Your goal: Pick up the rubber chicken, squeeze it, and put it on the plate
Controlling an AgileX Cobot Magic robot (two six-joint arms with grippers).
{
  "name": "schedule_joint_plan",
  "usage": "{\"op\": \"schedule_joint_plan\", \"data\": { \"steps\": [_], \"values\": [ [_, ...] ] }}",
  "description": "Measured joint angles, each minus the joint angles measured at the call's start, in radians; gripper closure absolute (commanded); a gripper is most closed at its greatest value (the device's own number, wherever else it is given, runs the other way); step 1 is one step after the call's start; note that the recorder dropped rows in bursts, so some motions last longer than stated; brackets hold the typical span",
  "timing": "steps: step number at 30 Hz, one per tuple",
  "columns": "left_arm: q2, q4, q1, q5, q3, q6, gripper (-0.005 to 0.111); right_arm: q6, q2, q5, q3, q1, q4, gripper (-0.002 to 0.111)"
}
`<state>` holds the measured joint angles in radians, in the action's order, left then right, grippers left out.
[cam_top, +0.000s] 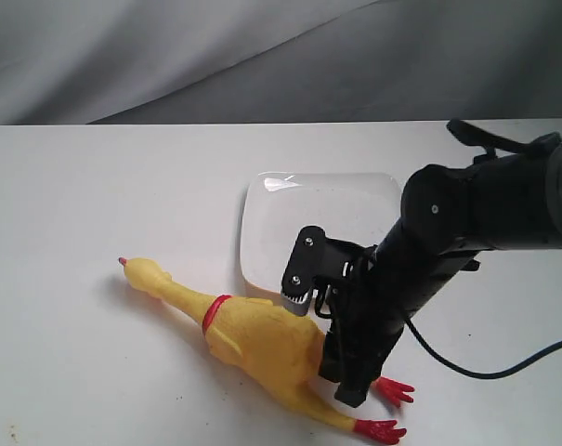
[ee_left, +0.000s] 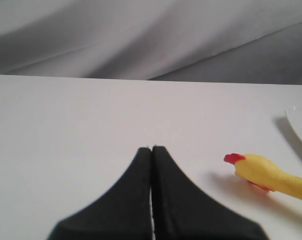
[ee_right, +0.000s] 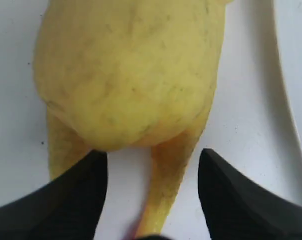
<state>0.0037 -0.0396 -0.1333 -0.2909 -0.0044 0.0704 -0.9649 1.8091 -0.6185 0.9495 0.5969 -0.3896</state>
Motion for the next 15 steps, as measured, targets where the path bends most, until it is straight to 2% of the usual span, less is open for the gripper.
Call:
{"op": "schedule_joint_plan", "data": {
  "steps": [5, 11, 14, 15],
  "values": [
    [0.0, 0.0, 0.0, 0.0, 0.0, 0.0, 0.107, 0.004, 0.064, 0.049, 0.001, 0.0, 0.002, 0.06],
    [0.0, 0.0, 0.0, 0.0, 0.0, 0.0, 0.107, 0.006, 0.081, 0.065, 0.001, 0.0, 0.004, 0.095],
    [0.0, 0.0, 0.0, 0.0, 0.0, 0.0, 0.107, 0.007, 0.081, 0.065, 0.002, 0.0, 0.012, 0.108],
    [0.0, 0.0, 0.0, 0.0, 0.0, 0.0, 0.107, 0.007, 0.081, 0.065, 0.002, 0.0, 0.02, 0.108]
  ]
}}
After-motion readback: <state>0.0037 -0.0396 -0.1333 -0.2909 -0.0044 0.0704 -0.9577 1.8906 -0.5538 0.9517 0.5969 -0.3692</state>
